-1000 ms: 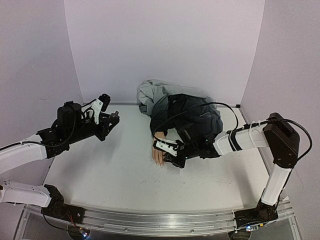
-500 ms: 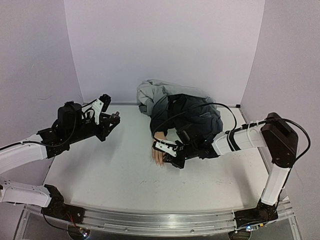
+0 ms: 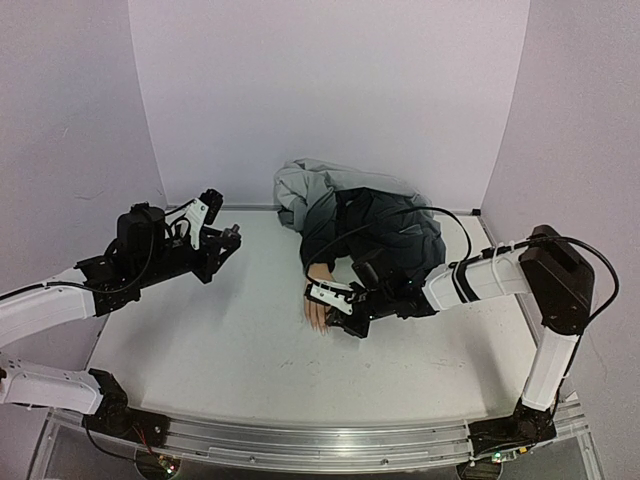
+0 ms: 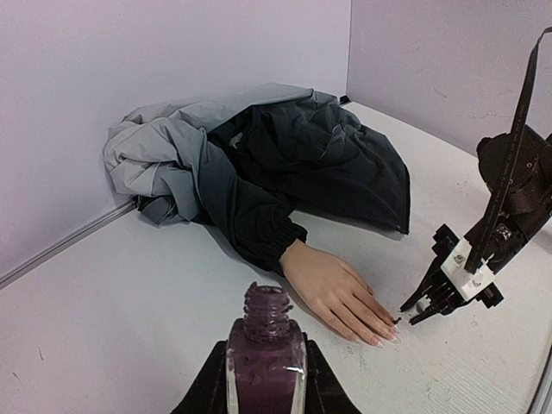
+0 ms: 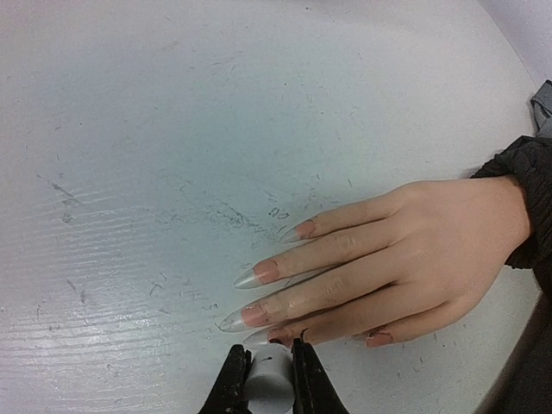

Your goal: Paint the nails

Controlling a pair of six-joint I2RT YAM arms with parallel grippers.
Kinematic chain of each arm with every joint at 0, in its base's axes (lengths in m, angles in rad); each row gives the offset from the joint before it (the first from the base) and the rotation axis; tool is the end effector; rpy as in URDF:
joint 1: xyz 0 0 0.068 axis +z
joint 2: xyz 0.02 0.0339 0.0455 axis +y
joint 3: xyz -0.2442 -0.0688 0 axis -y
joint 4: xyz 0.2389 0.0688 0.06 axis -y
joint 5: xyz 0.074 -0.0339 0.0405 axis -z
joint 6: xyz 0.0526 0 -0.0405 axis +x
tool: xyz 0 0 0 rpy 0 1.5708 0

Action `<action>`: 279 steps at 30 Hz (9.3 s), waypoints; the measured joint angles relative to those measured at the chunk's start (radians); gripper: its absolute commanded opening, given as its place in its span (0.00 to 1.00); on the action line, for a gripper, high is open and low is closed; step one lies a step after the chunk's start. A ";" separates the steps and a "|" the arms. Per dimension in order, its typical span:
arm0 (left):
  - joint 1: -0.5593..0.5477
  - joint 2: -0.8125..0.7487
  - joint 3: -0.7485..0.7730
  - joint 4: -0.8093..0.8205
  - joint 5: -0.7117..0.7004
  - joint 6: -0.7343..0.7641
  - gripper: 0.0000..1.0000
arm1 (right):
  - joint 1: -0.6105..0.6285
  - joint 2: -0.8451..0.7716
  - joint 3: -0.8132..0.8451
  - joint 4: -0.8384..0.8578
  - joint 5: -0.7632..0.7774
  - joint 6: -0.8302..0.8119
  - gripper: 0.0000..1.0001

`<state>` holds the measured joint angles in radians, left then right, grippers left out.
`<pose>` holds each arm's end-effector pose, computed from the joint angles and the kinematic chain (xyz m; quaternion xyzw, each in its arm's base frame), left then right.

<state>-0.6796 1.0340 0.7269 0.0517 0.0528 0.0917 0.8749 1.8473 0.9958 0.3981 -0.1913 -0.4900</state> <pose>0.2031 -0.1677 0.2764 0.3125 0.7270 -0.1970 0.5788 0.2501 0.3151 0.1532 -0.5716 0.6231 0.1804 0.5024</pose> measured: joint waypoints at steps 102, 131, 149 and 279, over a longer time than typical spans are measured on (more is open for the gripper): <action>0.003 0.002 0.000 0.000 0.009 -0.014 0.00 | 0.014 0.019 0.018 -0.017 0.005 0.001 0.00; 0.005 0.002 0.000 0.000 0.024 -0.014 0.00 | 0.018 0.019 0.010 -0.025 0.005 0.008 0.00; 0.005 0.002 0.000 0.000 0.024 -0.014 0.00 | 0.019 0.019 0.004 -0.022 0.005 0.008 0.00; 0.006 0.002 0.000 0.000 0.032 -0.014 0.00 | 0.032 0.002 -0.034 0.042 0.064 0.024 0.00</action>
<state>-0.6731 1.0355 0.7269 0.0517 0.0845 0.0772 0.9070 1.8496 0.9615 0.4400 -0.1272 -0.4664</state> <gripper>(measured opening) 0.211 0.133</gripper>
